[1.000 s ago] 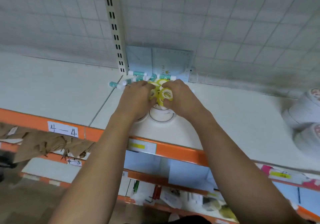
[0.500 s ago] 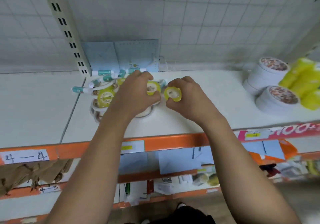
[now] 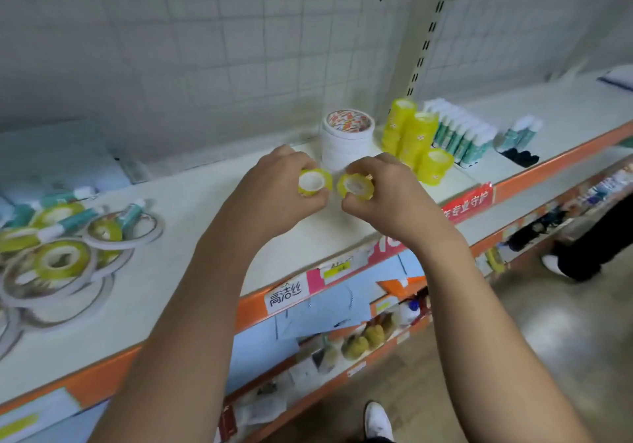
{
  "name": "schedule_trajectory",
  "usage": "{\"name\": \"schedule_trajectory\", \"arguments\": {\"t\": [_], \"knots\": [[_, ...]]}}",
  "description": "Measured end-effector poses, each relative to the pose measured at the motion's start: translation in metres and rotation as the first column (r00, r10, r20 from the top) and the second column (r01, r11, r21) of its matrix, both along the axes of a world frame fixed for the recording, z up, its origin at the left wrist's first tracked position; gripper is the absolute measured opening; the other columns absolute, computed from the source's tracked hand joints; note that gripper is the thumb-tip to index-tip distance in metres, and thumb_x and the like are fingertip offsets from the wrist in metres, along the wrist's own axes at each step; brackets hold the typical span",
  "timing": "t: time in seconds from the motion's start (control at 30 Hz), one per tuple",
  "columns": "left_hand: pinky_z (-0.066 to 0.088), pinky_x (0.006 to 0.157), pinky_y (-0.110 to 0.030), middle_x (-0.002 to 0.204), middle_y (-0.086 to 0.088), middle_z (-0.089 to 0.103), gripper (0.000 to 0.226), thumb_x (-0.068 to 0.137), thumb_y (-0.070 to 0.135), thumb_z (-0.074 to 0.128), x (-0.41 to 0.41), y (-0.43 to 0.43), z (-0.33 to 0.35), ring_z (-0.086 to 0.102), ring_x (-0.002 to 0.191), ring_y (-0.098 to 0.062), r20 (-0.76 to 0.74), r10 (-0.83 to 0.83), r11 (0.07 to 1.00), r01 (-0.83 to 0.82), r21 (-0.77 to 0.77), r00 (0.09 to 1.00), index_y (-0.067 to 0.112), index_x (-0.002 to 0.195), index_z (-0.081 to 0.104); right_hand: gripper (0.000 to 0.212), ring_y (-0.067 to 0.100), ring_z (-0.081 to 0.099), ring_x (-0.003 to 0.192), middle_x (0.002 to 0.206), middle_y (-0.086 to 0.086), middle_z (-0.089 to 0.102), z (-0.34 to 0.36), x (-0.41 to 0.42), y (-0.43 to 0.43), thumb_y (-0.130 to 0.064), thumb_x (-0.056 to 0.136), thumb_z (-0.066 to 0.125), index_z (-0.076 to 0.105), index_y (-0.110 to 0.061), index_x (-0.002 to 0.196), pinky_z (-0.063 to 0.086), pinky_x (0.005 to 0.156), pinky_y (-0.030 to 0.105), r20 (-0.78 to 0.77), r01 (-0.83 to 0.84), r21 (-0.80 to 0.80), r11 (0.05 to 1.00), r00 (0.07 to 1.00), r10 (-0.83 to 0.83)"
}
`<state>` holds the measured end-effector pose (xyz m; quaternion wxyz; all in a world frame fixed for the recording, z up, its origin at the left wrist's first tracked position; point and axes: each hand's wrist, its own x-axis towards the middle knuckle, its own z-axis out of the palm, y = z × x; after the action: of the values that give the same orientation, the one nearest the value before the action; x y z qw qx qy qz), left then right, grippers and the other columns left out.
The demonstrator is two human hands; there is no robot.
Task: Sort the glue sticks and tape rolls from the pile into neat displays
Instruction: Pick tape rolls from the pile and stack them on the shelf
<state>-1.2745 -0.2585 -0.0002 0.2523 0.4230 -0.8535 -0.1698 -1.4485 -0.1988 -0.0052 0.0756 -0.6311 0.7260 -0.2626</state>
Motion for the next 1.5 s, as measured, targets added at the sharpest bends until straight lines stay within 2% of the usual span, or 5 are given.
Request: {"name": "schedule_trajectory", "arguments": {"t": [0.3,0.47,0.93,1.27,1.5], "knots": [[0.038,0.081,-0.026,0.112,-0.003,0.059,0.045,0.081,0.042,0.070,-0.158,-0.016,-0.004,0.054,0.103,-0.019,0.013,0.019,1.000,-0.019,-0.003,1.000,0.016,0.118,0.065,0.057,0.025,0.056,0.104,0.119,0.010,0.055,-0.009,-0.169,-0.026,-0.024,0.077,0.071,0.056,-0.012,0.130,0.035,0.081,0.018,-0.019,0.007,-0.037,0.999,1.000,-0.008],[0.044,0.088,-0.037,0.110,-0.010,0.061,0.046,0.081,0.035,0.074,-0.216,-0.022,-0.012,0.057,0.101,-0.025,0.007,0.058,0.998,-0.058,0.034,0.998,0.013,0.119,0.062,0.065,0.025,0.053,0.112,0.125,0.008,0.055,-0.020,-0.227,-0.047,-0.025,0.078,0.072,0.048,-0.011,0.136,0.038,0.087,0.026,0.017,-0.054,-0.004,0.999,0.998,0.054],[0.047,0.081,-0.037,0.105,-0.004,0.066,0.045,0.077,0.037,0.078,-0.264,-0.034,-0.019,0.060,0.096,-0.022,-0.038,0.199,0.979,-0.197,0.053,0.979,0.012,0.109,0.059,0.075,0.017,0.049,0.118,0.131,0.002,0.052,-0.031,-0.268,-0.068,-0.026,0.077,0.079,0.043,-0.015,0.142,0.042,0.099,0.032,0.155,-0.291,0.034,0.956,0.947,0.283],[0.047,0.077,-0.042,0.099,-0.004,0.065,0.050,0.073,0.046,0.079,-0.296,-0.032,-0.032,0.059,0.093,-0.025,-0.004,0.247,0.969,-0.246,0.032,0.969,0.013,0.103,0.056,0.047,0.012,0.060,0.093,0.109,-0.005,0.062,-0.040,-0.288,-0.067,-0.030,0.081,0.075,0.059,-0.020,0.125,0.044,0.068,0.020,0.188,-0.289,0.147,0.946,0.947,0.261],[0.050,0.085,-0.040,0.111,-0.003,0.068,0.070,0.067,0.045,0.083,-0.284,-0.031,-0.034,0.062,0.097,-0.022,-0.073,0.270,0.958,-0.260,0.120,0.960,0.013,0.123,0.055,0.041,0.011,0.063,0.090,0.101,-0.006,0.065,-0.034,-0.286,-0.071,-0.040,0.079,0.076,0.066,-0.021,0.114,0.050,0.074,0.026,0.196,-0.300,0.153,0.941,0.943,0.269]]}}
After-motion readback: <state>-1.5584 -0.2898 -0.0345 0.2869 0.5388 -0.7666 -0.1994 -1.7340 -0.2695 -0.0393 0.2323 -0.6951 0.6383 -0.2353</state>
